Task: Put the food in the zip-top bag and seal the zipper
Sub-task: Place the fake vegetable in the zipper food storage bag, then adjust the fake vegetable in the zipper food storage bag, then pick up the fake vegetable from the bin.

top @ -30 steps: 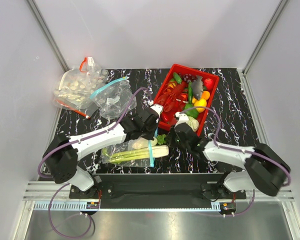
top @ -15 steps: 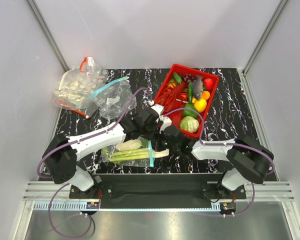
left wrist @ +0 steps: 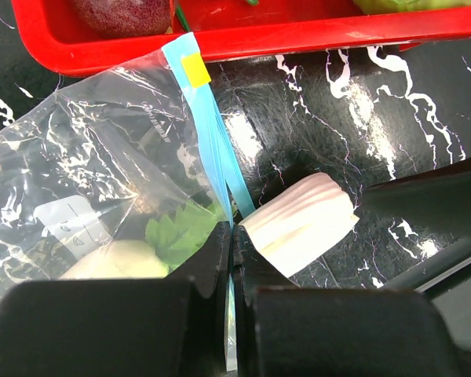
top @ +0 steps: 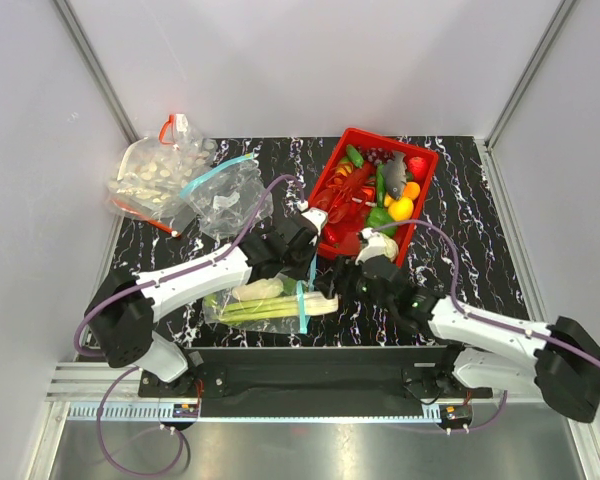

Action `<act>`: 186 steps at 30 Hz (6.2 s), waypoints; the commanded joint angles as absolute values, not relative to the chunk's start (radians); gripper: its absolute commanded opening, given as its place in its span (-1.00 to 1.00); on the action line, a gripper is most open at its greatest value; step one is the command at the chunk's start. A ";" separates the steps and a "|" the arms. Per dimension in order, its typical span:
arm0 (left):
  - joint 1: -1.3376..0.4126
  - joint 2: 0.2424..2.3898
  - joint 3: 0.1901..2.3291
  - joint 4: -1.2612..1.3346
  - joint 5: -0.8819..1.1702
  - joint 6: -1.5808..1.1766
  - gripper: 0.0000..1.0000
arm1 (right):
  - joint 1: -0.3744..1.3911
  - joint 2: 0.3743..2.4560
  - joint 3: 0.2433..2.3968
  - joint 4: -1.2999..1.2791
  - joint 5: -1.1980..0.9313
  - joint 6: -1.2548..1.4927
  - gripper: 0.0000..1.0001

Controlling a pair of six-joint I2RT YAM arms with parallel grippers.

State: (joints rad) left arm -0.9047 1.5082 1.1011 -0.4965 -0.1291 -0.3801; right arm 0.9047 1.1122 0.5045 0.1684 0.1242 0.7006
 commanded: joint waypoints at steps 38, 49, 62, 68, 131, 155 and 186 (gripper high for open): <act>-0.986 1.603 1.203 -0.466 -0.081 -0.216 -0.92 | 0.897 1.164 0.414 0.439 0.150 0.667 -0.33; -0.986 1.568 1.184 -0.457 -0.120 -0.232 -0.58 | 0.897 1.092 0.270 0.417 0.135 0.747 0.53; -1.000 1.631 1.213 -0.465 -0.166 -0.206 -0.45 | 0.897 1.397 0.291 0.636 0.049 0.833 0.41; -1.029 1.651 1.232 -0.483 -0.227 -0.189 -0.28 | 0.899 1.482 0.290 0.739 0.023 0.830 -0.46; -1.075 1.620 1.282 -0.577 -0.405 -0.222 -1.00 | 0.673 1.007 0.804 -0.463 0.468 0.539 0.47; -1.068 1.591 1.223 -0.488 -0.373 -0.285 -1.00 | 0.307 1.736 1.417 -0.443 0.138 0.230 0.33; -1.057 1.548 1.161 -0.451 -0.397 -0.288 -1.00 | 0.201 2.258 1.881 -0.511 0.241 0.264 -0.07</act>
State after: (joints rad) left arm -1.0634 1.6009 1.1687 -0.4931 -0.3763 -0.2882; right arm 0.2108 2.2604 1.8828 -0.5217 0.2146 0.2844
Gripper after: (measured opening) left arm 0.005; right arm 0.489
